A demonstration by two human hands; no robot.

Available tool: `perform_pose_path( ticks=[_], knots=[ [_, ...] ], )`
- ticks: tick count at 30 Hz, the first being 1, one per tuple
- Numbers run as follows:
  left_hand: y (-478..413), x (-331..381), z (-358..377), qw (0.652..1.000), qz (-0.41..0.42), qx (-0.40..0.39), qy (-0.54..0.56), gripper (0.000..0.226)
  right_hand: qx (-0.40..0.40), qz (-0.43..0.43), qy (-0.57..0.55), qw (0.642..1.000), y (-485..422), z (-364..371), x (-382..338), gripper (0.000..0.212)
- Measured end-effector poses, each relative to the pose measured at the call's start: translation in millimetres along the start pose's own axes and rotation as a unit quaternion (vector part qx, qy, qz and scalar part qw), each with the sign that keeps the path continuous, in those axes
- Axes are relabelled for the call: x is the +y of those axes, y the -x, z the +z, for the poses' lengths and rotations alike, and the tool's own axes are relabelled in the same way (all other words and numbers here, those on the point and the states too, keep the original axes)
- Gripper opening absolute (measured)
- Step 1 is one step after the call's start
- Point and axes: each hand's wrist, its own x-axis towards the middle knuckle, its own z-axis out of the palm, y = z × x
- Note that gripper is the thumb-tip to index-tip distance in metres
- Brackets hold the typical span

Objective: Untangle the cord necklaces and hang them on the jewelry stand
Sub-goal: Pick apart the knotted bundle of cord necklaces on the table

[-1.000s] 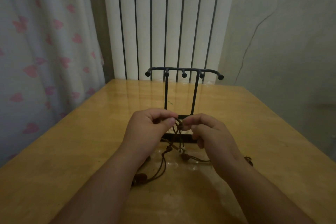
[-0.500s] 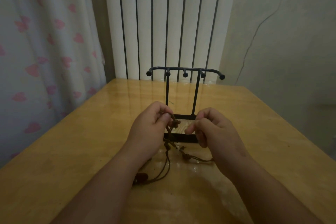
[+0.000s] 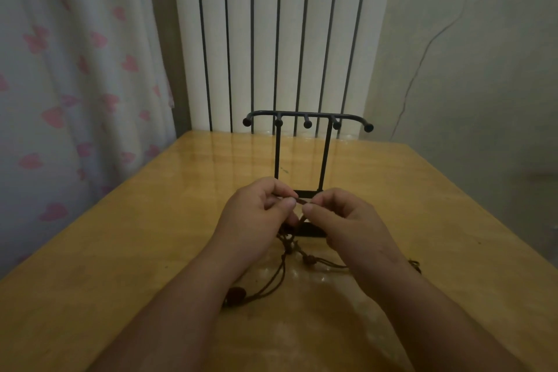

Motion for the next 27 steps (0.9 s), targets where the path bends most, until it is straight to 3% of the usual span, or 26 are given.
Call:
perform_pose_path(
  ticks=[14,17,21,27],
  knots=[
    [-2,2,-5,0.998,-0.004,0.050,-0.028,0.014,0.017,0.103,-0.188,0.977,-11,-18,-1,0.029],
    [-3,1,-5,0.998,-0.007,0.070,-0.005,0.015,0.004,0.136,-0.153,0.979,-15,-18,-1,0.039],
    [-2,2,-6,0.996,-0.014,0.086,0.004,0.015,-0.027,0.071,-0.089,0.993,-3,-21,-2,0.020],
    [-2,0,-7,0.998,-0.020,0.062,-0.020,0.014,-0.022,0.008,-0.071,0.997,1,-21,-4,0.017]
  ],
)
